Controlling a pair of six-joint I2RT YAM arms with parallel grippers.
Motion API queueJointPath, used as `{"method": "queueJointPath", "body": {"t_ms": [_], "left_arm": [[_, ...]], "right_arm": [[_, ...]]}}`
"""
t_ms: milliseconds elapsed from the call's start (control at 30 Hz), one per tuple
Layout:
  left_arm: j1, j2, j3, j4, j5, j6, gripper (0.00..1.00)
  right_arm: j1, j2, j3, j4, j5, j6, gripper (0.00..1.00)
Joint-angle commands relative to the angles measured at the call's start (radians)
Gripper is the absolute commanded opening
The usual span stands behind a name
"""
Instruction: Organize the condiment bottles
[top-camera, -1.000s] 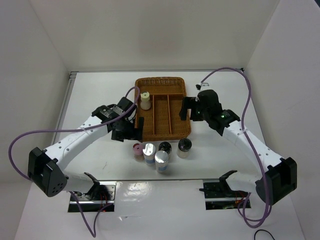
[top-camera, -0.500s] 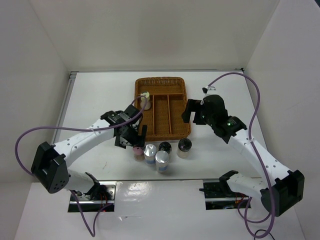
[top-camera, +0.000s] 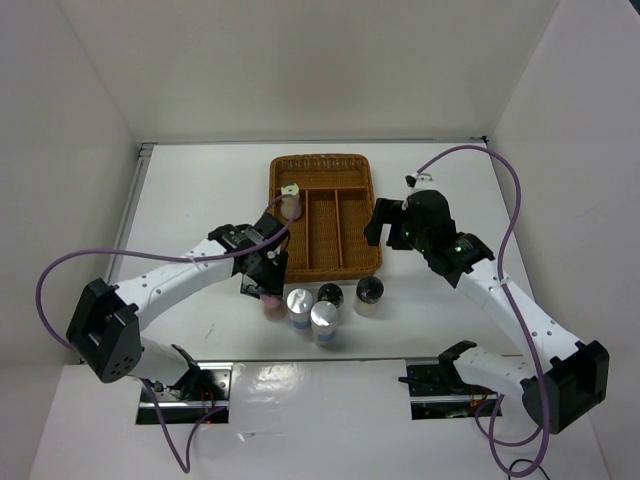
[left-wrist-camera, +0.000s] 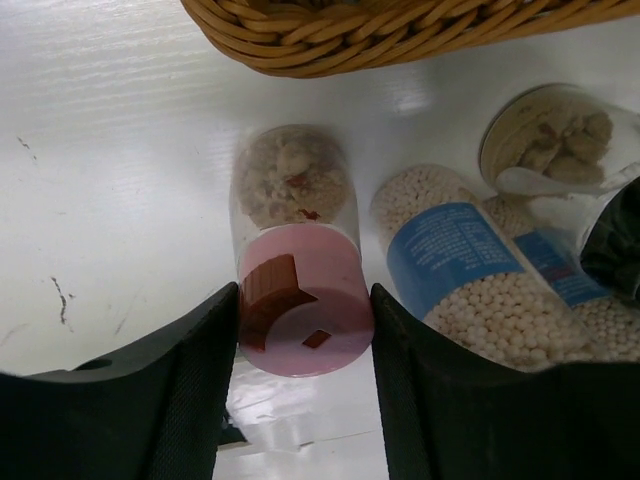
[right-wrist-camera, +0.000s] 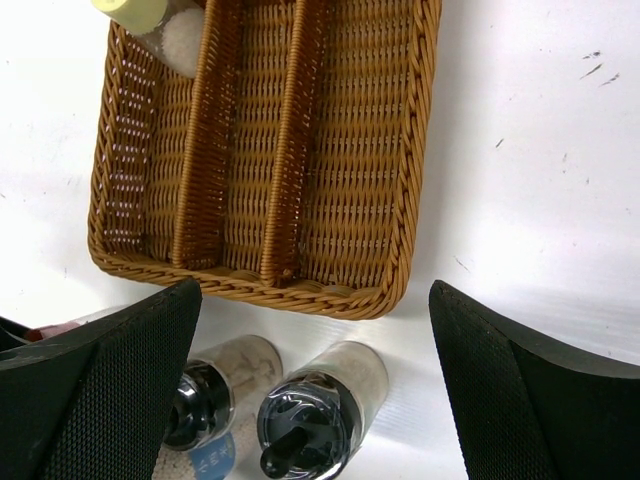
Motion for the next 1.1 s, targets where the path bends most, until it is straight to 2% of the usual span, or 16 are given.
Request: {"method": "queueJointPath", "body": {"t_ms": [0,133,200,333,400,533,633,800,1067], "left_arm": [[-0.012,0.007,-0.006,0.014,0.005,-0.014,0.57],[-0.012,-0.032,-0.006,-0.033,0.005,-0.037,0.45],[-0.012,-0.077,0.026,-0.085,-0.021,-0.049,0.44],[-0.012,-0.131,0.182,-0.269,-0.086,-0.060,0.42],[-0.012,-0.122,0.308,-0.339,-0.127,-0.051,0.42],[0.001,-0.051,0.515,-0.366,-0.150,0.024,0.42],[0.029,0.019,0.633,-0.325,-0.187,0.109,0.42],[0.084,0.134,0.644,-0.158,-0.247,0.187,0.42],[0.173,0.268,0.632,0.034,-0.138,0.278,0.42]], "right_arm": [[0.010,-0.007,-0.004,0.024,0.018,-0.003,0.99],[0.010,0.002,-0.004,0.033,0.018,-0.003,0.99],[0.010,0.011,-0.013,0.043,0.018,-0.003,0.99],[0.010,0.031,-0.013,0.052,0.008,-0.003,0.99],[0.010,0.043,-0.013,0.061,0.008,-0.003,0.99],[0.010,0.063,0.009,0.061,0.008,-0.003,0.99],[0.010,0.073,0.021,0.070,0.017,-0.014,0.99],[0.019,0.073,0.050,0.070,0.027,-0.034,0.99],[0.019,0.039,0.070,0.060,0.050,-0.052,0.99]]}}
